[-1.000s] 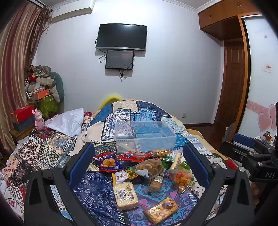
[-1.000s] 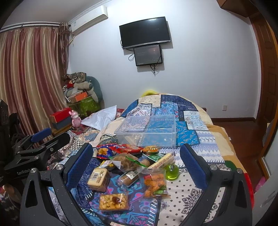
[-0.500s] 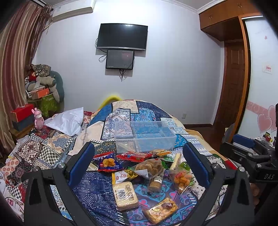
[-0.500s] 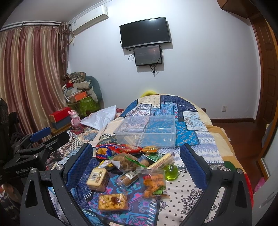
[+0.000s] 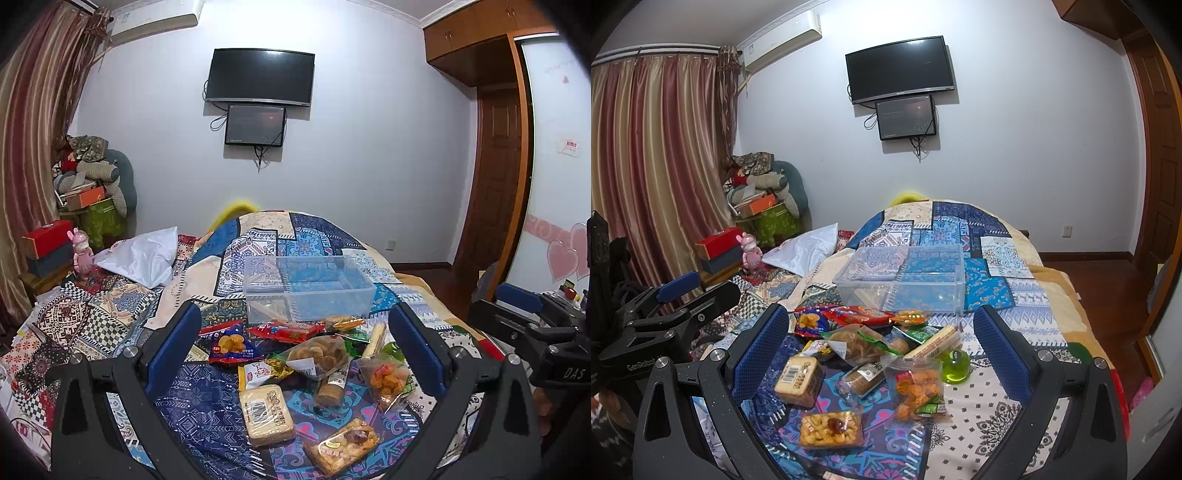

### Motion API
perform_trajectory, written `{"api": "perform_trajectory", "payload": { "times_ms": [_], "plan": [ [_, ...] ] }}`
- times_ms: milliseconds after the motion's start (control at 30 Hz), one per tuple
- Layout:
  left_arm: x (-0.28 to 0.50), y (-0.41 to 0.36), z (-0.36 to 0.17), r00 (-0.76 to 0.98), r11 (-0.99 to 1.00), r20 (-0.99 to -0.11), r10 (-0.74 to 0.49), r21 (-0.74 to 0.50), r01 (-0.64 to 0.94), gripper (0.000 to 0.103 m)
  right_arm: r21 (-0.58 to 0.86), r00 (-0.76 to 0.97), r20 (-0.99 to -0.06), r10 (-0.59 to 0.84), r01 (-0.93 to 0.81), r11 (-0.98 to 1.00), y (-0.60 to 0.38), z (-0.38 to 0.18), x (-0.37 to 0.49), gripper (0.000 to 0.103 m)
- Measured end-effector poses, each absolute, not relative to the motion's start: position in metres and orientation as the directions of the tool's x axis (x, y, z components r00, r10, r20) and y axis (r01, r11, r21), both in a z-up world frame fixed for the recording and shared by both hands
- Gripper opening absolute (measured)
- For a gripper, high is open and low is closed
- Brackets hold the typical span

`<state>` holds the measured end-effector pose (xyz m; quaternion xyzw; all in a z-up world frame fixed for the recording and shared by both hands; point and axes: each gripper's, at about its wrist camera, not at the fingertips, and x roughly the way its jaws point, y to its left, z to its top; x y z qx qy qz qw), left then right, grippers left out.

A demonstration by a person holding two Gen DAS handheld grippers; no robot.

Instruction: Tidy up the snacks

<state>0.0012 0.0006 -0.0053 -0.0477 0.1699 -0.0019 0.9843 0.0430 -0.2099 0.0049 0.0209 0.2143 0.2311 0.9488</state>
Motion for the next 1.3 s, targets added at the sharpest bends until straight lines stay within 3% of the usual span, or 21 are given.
{"api": "perform_trajectory", "payload": {
  "times_ms": [900,1133,1300],
  "plan": [
    [0.006,0.004,-0.011,0.935,0.994,-0.352,-0.037,-0.106,-0.001,0.103,0.134,0.793,-0.415,0.446,-0.432,0.892,-0.208,-0.004,0.049,0.100],
    [0.022,0.013,-0.027,0.908,0.993,-0.415,-0.058,-0.114,0.011,0.102,0.133,0.770,-0.462,0.440,-0.431,0.893,-0.206,-0.015,0.061,0.100],
    [0.039,0.021,-0.050,0.866,0.995,-0.497,-0.049,-0.097,0.001,0.091,0.139,0.738,-0.522,0.427,-0.420,0.897,-0.208,-0.034,0.077,0.095]
  ]
}}
